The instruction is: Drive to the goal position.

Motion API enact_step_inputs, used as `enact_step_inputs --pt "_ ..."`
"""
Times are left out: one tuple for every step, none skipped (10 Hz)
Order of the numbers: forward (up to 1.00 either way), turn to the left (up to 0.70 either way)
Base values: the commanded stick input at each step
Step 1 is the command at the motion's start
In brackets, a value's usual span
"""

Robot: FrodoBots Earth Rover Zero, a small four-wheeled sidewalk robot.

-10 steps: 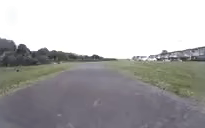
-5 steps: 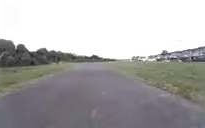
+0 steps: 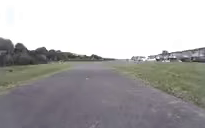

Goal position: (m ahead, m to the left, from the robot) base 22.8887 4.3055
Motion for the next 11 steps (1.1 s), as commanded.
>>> enact_step_inputs --pt "0.70 0.00" --pt "0.70 0.00" --pt "0.70 0.00" --pt "0.70 0.00" --pt "0.70 0.00" --pt "0.70 0.00" --pt "0.70 0.00" --pt "0.70 0.00" --pt "0.70 0.00" --pt "0.70 0.00" --pt "0.70 0.00"
